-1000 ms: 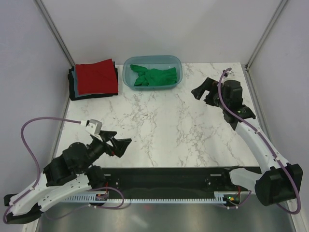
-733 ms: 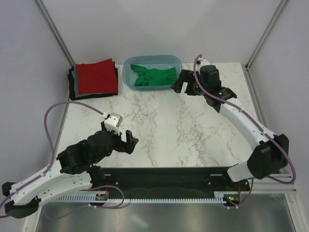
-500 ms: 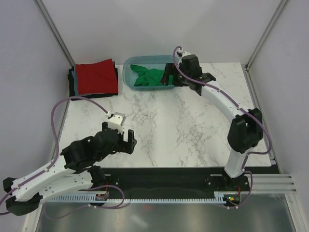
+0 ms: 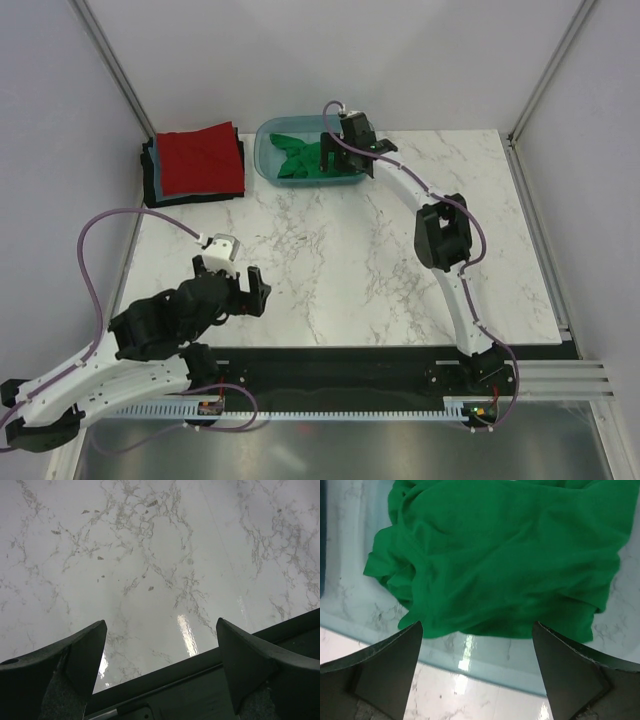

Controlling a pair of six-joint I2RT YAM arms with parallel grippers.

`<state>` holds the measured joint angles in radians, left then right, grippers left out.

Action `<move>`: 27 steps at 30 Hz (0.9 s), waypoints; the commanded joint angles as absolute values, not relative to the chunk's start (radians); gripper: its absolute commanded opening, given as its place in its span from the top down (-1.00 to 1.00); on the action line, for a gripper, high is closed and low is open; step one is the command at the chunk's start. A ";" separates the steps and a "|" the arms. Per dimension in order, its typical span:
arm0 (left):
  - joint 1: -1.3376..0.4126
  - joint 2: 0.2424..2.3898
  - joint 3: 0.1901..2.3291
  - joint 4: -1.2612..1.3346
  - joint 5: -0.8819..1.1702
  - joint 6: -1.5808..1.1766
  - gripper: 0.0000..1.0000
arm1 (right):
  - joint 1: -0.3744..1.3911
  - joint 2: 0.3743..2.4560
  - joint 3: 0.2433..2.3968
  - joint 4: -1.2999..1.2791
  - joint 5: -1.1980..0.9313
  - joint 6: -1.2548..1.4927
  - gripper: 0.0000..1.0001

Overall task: Fold and stack the t-shirts
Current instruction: Grab the tshirt from the pile

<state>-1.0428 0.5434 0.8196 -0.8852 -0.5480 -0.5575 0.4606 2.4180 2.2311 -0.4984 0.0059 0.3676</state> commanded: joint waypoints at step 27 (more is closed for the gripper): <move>-1.043 0.581 0.848 -0.865 -0.538 -0.583 -0.82 | 0.491 2.050 2.421 -0.249 -0.261 0.497 1.00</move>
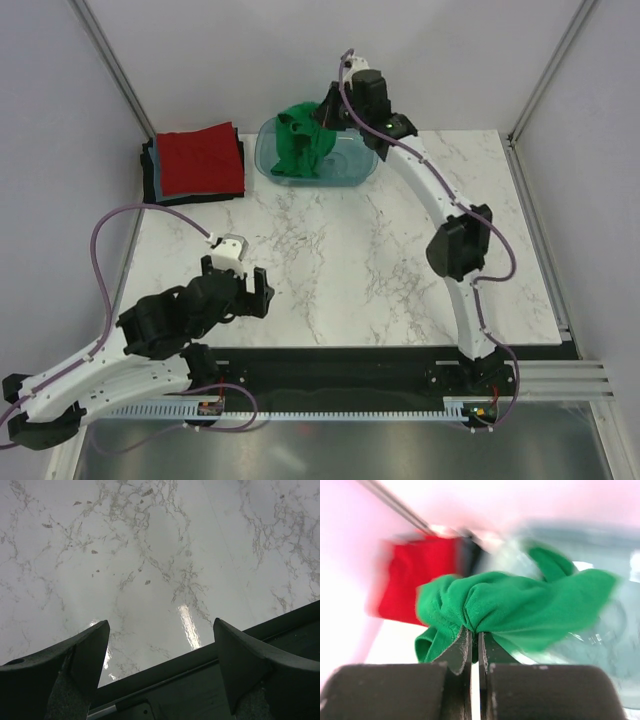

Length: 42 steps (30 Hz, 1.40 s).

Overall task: Fold and stack the t-shirts
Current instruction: Grab the tshirt from the pile, then move the tshirt to the center of the board

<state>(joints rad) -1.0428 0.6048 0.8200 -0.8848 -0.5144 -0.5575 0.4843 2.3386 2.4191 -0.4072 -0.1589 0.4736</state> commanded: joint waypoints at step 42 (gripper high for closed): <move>-1.043 0.469 0.844 -0.864 -0.555 -0.601 -0.79 | 0.710 1.714 1.416 -0.595 0.159 0.587 -0.87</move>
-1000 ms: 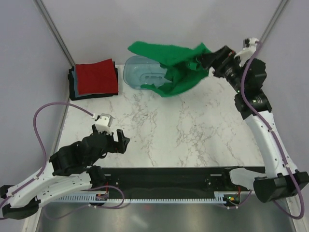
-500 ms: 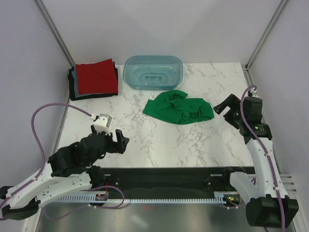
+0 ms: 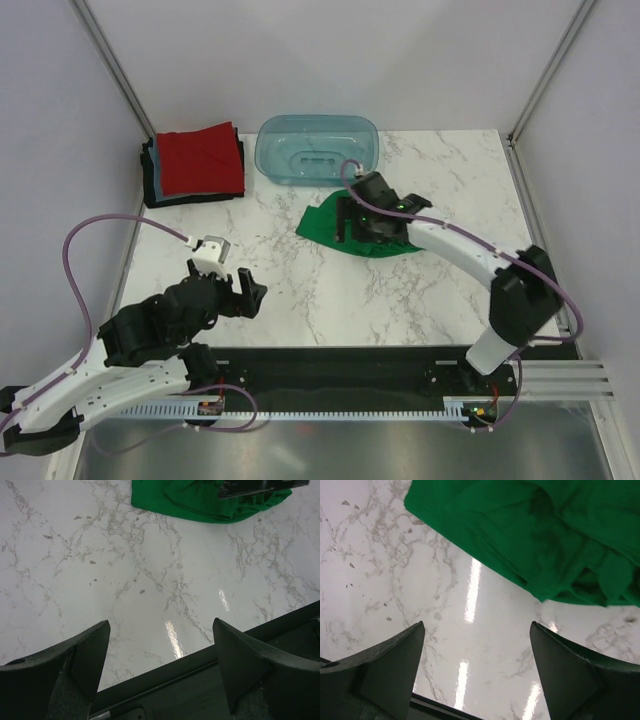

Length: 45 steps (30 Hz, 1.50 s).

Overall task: Fold and stack the t-shirts
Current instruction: Move the tshirt to the center of the board, then flatten the tshirt out

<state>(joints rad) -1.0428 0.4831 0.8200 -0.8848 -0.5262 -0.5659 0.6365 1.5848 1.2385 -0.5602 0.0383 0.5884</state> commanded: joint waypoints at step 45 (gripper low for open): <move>-1.043 0.485 0.834 -0.879 -0.632 -0.606 -0.77 | 0.753 2.013 1.820 -0.897 0.535 0.634 1.00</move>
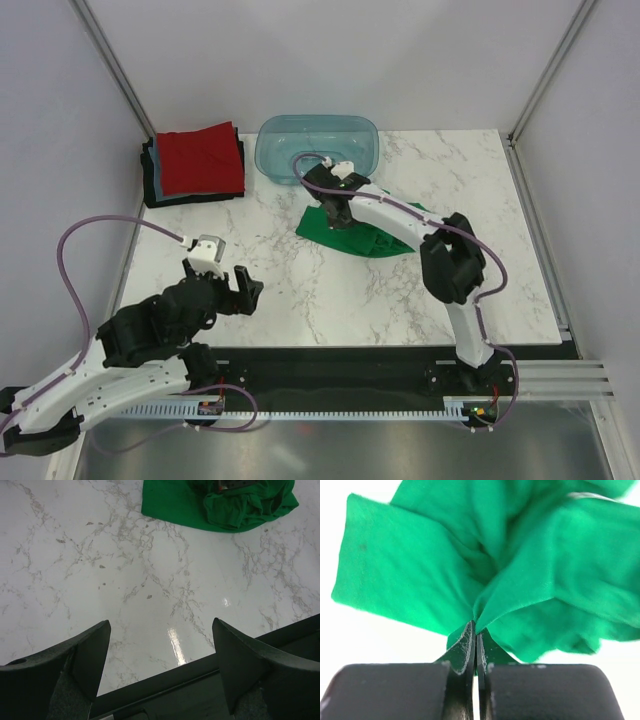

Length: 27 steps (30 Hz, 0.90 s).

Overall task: Fold and stack the t-shirts
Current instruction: Flatten the tshirt out

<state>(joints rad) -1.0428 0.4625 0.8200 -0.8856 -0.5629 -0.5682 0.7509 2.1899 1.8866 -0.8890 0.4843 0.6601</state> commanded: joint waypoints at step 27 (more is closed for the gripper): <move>-0.505 1.801 1.415 -0.339 -0.040 -0.357 -0.82 | 0.239 1.037 0.839 -0.738 0.068 0.549 1.00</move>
<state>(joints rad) -0.5373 1.7061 1.2835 -0.3920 -0.1059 -0.4026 0.2443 1.0168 0.8688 -0.7902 0.2050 0.5381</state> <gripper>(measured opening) 0.918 0.010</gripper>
